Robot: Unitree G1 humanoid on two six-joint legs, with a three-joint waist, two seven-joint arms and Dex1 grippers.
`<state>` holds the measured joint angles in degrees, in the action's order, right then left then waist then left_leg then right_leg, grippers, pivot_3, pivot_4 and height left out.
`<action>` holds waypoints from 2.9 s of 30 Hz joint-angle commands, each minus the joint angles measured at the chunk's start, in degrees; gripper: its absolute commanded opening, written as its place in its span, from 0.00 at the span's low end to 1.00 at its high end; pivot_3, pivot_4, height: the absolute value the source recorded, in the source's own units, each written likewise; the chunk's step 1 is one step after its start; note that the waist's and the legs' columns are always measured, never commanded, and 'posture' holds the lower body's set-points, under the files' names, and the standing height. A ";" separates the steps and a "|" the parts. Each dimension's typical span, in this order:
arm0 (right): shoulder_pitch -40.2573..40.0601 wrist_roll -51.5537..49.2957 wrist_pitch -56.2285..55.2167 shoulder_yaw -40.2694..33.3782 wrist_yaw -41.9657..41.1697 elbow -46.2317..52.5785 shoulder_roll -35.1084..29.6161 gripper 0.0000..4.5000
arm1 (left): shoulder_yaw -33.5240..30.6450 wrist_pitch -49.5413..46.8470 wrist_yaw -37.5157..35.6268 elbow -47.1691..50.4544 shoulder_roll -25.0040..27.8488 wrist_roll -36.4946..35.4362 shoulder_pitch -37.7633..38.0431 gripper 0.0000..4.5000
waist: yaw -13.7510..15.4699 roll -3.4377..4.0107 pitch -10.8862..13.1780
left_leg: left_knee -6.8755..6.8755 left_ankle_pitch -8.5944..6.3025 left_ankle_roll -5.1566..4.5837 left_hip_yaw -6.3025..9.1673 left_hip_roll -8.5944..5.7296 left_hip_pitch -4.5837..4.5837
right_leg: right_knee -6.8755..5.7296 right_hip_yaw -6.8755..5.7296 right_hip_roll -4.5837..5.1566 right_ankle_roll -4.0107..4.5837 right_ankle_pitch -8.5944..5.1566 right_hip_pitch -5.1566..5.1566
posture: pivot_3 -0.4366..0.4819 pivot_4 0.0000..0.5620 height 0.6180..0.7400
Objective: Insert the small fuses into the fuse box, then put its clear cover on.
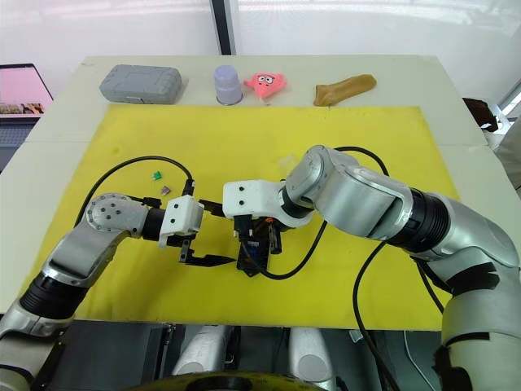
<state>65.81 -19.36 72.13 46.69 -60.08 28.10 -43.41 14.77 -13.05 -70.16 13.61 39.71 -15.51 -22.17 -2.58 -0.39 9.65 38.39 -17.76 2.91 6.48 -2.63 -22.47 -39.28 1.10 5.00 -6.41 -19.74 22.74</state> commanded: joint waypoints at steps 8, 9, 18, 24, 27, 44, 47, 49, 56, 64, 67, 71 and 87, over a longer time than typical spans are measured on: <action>0.16 1.18 -3.10 0.23 -0.79 -0.52 0.99 0.00 | -0.34 0.53 0.41 1.60 -0.32 -0.37 -0.25 0.99 | -0.10 0.00 0.00 | 0.00 0.00 0.00 0.00 0.01 0.00 | 0.00 0.00 -0.02 0.00 0.00 0.00 | 0.48 0.27 1.00; 0.20 1.18 -2.99 0.25 -0.88 -0.49 0.98 0.00 | -0.31 0.51 0.38 1.57 -0.34 -0.35 -0.26 0.99 | -0.10 0.00 0.00 | 0.00 0.00 0.00 0.00 0.01 0.00 | -0.01 0.00 -0.02 0.00 0.00 0.01 | 0.48 0.27 1.00; 5.09 2.51 -2.02 4.85 -3.50 -4.13 3.06 0.00 | 0.65 1.11 -0.50 -0.02 -1.28 0.26 -1.84 0.99 | -0.11 0.00 0.00 | 0.00 0.00 0.00 0.01 0.02 0.00 | -0.02 0.01 -0.02 0.00 0.00 0.02 | 0.48 0.27 1.00; 6.41 5.05 -6.12 7.47 -7.13 -5.72 1.37 0.00 | 0.67 1.75 -0.72 -1.15 -2.04 0.85 -2.28 0.99 | -0.12 0.00 -0.01 | 0.00 0.00 0.01 0.00 0.01 0.00 | -0.02 0.01 -0.02 0.00 0.00 0.02 | 0.48 0.27 1.00; 6.96 5.56 -6.81 7.30 -8.70 -5.72 1.00 0.00 | 0.68 1.79 -0.60 -1.17 -2.42 1.00 -2.26 0.99 | -0.03 0.00 -0.01 | 0.01 0.00 0.01 0.01 0.01 0.00 | -0.02 0.00 -0.01 0.00 0.00 0.01 | 0.48 0.27 1.00; 2.73 2.84 -2.58 -3.37 -7.10 -1.24 -0.15 0.77 | -0.49 2.03 -1.16 -1.48 -1.69 0.87 -2.13 1.00 | 0.00 0.00 -0.01 | 0.01 0.00 0.01 0.00 -0.01 -0.02 | -0.02 0.00 0.01 0.00 0.00 0.03 | 0.48 0.27 1.00; 0.92 0.31 -1.77 -8.55 -7.69 -0.20 -2.37 0.88 | -0.85 1.73 -1.59 -1.62 -1.23 0.54 -2.70 1.00 | 0.06 0.00 -0.01 | 0.00 0.00 0.01 0.00 -0.01 -0.02 | -0.02 0.00 0.01 0.00 0.00 0.03 | 0.48 0.27 1.00; -1.78 -1.07 -4.71 -13.27 -7.38 -0.66 -2.75 0.88 | -1.11 1.66 -2.04 -1.82 -0.86 0.28 -3.00 1.00 | 0.08 0.00 -0.01 | 0.01 0.00 0.01 0.00 -0.02 -0.02 | -0.01 0.00 0.02 0.00 0.00 0.01 | 0.48 0.27 1.00; -20.55 -6.61 -20.56 -35.17 -1.64 -1.34 2.35 0.88 | -2.29 0.71 -3.38 -0.92 -0.92 -2.56 -3.17 1.00 | 0.10 -0.08 -0.03 | -0.01 0.00 0.00 -0.02 -0.02 -0.02 | -0.01 -0.02 0.02 0.00 0.00 -0.02 | 0.48 0.27 1.00; -45.18 -6.88 -37.52 -40.51 4.23 2.88 11.32 0.24 | -3.05 -0.26 -5.64 -1.61 0.54 -4.63 -3.11 1.00 | -0.14 -0.09 -0.04 | 0.05 0.00 0.00 -0.08 -0.01 0.05 | -0.04 0.01 -0.02 0.00 0.00 -0.09 | 0.48 0.27 1.00; -46.37 -5.11 -39.84 -38.40 5.88 0.69 12.43 0.01 | -2.94 -0.52 -6.39 -2.35 0.81 -4.75 -3.36 1.00 | 0.00 -0.09 -0.04 | 0.10 0.01 0.01 -0.01 0.05 0.10 | -0.07 -0.01 -0.12 0.00 0.00 -0.15 | 0.48 0.27 1.00; -47.38 -3.33 -41.81 -35.83 6.03 -0.98 12.06 0.01 | -2.68 -0.52 -6.94 -3.08 0.97 -4.35 -3.72 1.00 | 0.07 -0.09 -0.04 | 0.17 0.00 0.00 0.01 0.04 0.09 | -0.06 -0.01 -0.13 0.00 0.00 -0.20 | 0.48 0.27 1.00; -49.22 0.80 -42.80 -31.67 7.60 -3.57 10.77 0.01 | -1.47 -0.01 -6.59 -1.97 0.59 -2.89 -2.63 1.00 | 0.09 -0.10 -0.04 | 0.27 -0.03 -0.04 0.07 0.04 0.09 | -0.04 -0.04 -0.14 0.00 0.00 -0.27 | 0.48 0.27 1.00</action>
<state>16.89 -19.06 30.02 14.52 -52.70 24.39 -32.58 12.86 -13.43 -76.99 9.83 40.18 -18.49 -24.92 -2.49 -0.49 9.60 38.66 -17.79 2.87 6.56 -2.59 -22.38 -39.33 1.06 4.86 -6.41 -19.75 22.47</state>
